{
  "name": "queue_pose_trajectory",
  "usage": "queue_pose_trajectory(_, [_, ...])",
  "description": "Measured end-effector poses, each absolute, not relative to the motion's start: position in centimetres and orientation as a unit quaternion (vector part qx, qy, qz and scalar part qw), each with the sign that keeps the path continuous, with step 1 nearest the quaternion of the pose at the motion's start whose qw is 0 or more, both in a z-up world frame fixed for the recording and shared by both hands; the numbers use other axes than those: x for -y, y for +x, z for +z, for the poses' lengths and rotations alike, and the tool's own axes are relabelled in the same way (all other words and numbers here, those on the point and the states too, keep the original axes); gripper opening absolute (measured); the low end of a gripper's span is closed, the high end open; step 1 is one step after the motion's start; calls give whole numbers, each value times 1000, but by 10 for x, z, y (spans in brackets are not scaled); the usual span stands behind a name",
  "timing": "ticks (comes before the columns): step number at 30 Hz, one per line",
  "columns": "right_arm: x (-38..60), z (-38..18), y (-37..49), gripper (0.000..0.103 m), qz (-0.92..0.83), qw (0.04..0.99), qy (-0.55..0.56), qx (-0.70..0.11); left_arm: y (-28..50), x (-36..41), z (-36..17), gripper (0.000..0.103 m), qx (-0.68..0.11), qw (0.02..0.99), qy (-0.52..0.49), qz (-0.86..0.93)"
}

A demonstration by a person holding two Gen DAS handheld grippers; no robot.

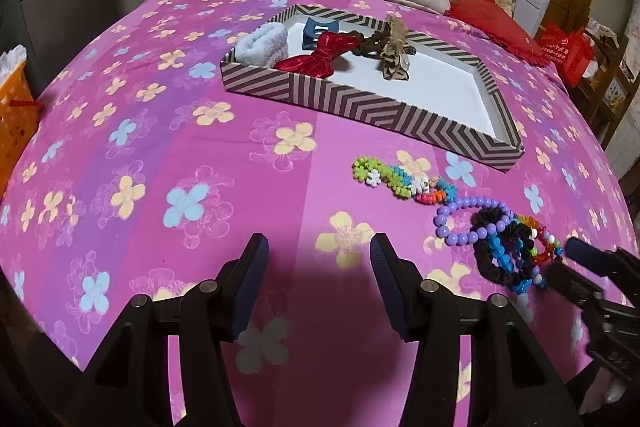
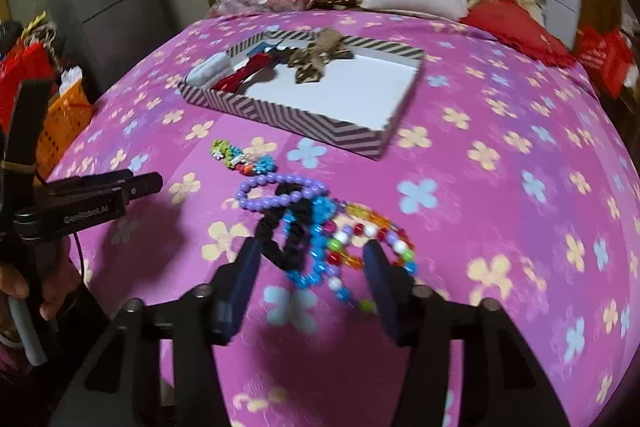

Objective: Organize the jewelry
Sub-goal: 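Grasp the green flower bracelet with the left tool while the right tool grasps the black scrunchie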

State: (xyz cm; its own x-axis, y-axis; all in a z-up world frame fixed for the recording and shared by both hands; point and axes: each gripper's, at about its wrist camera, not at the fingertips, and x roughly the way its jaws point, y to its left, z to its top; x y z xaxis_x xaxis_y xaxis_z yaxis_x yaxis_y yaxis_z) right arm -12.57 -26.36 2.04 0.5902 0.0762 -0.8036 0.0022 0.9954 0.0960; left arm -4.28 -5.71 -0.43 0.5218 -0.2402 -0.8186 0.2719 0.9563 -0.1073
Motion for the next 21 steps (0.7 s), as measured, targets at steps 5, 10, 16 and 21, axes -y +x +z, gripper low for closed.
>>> queue_pose_trajectory(5, [257,8,-105,37,19,888,31,-459,-30,61,-7,61,-465,871,19,-156])
queue_pose_trajectory(10, [259,-5,-95,16,31,881,38,-471,-2,62,-15,61,-497,852,-23,-162])
queue_pose_trajectory(16, [255,-1,-99,12,51,887,28,-458,21,73,-23,61,-525,833,-70,-159])
queue_pose_trajectory(21, [254,1,-98,12,63,886,36,-458,31,88,-29,61,-535,830,-80,-137])
